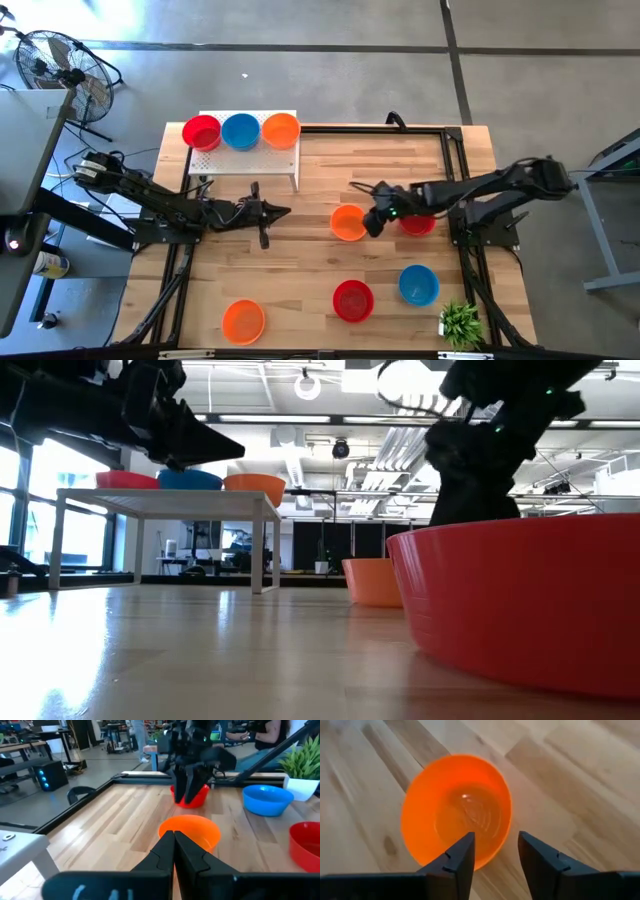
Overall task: Pick & Place Mini bowls
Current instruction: Stack the top orange bowl on the orange bowl on the shelf
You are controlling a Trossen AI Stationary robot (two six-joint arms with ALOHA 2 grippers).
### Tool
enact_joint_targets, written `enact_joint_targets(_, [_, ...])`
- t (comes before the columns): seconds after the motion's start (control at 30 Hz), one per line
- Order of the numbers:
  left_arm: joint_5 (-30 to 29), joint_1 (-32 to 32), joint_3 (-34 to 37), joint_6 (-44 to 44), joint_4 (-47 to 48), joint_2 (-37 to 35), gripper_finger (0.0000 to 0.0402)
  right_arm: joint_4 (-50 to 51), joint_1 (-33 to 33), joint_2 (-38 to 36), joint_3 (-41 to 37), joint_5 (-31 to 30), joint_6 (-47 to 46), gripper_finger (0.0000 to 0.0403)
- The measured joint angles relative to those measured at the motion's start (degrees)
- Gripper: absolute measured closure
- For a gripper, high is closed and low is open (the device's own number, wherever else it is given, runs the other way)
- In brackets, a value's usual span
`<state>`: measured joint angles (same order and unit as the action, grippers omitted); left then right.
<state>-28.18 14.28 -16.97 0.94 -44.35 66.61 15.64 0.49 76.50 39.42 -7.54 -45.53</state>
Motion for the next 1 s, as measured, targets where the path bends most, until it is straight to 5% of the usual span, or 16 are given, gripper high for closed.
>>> enact_joint_targets(0.27, [0.72,0.0,0.0,0.98,1.54,0.02,0.0401,0.07,-0.78,9.49,3.17,3.68,-0.97,0.03])
enact_joint_targets(0.53, [0.75,0.0,0.0,1.05,1.86,0.02,0.0401,-0.57,-0.85,10.27,5.73,3.93,3.04,0.0396])
enact_joint_targets(0.83, [0.74,0.0,-0.02,1.1,1.93,0.02,0.0401,-7.08,-0.06,11.6,11.14,4.01,7.14,0.0399])
enact_joint_targets(1.0, [0.74,0.0,-0.04,1.1,1.72,0.02,0.0401,-12.64,0.29,19.82,16.04,5.83,10.21,0.0401])
